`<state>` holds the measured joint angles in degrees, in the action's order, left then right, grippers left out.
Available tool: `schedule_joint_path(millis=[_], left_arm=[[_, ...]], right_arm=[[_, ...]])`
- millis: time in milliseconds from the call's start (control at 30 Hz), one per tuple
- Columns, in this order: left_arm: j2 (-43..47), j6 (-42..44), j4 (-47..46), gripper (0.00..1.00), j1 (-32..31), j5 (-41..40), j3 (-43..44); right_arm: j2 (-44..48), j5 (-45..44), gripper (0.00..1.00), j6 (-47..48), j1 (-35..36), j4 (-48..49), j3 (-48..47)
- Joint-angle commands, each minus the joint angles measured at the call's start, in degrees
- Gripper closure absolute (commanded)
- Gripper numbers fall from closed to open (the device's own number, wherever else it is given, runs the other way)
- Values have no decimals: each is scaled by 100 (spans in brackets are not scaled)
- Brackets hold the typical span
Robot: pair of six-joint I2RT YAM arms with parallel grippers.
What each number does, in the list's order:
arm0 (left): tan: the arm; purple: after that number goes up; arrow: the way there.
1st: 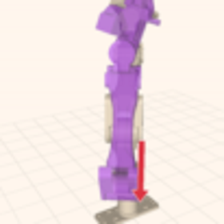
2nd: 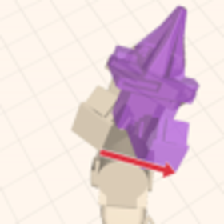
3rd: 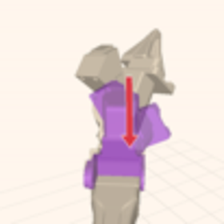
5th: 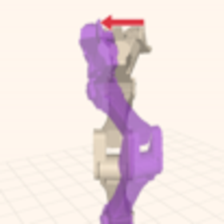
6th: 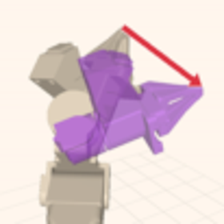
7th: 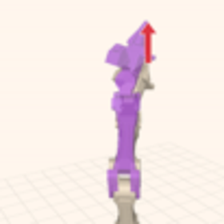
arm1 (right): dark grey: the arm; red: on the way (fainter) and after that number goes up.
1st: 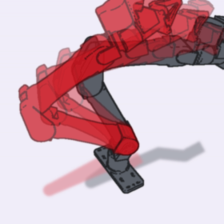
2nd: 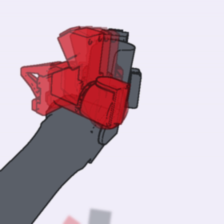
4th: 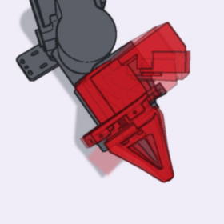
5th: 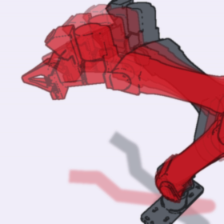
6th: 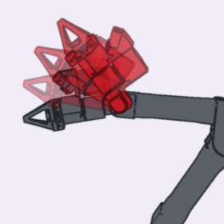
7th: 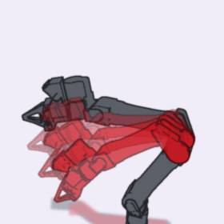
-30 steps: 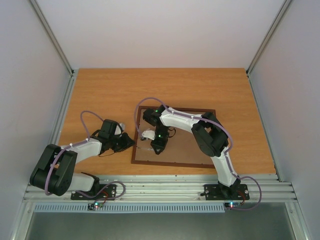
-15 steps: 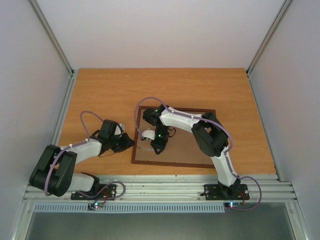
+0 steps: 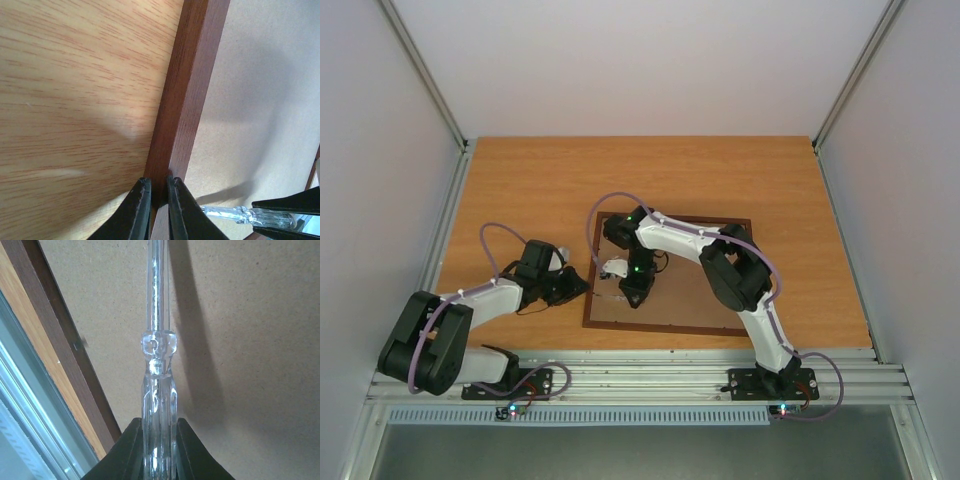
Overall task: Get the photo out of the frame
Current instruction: Release the photo frame item from the photo frame.
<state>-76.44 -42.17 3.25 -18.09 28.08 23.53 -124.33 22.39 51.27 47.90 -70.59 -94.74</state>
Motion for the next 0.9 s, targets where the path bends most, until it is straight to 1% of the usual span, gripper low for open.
schedule_joint_path(millis=[0, 467, 867], left_arm=[[71, -37, 68, 89, -23, 18, -103], [77, -93, 3, 89, -84, 42, -144], [18, -303, -263, 93, -393, -17, -361]], right_arm=[[-190, -104, 99, -232, -26, -4, -178], [-277, -196, 99, -515, -26, 229, -382], [-168, 37, 99, -577, -18, 932, -314]])
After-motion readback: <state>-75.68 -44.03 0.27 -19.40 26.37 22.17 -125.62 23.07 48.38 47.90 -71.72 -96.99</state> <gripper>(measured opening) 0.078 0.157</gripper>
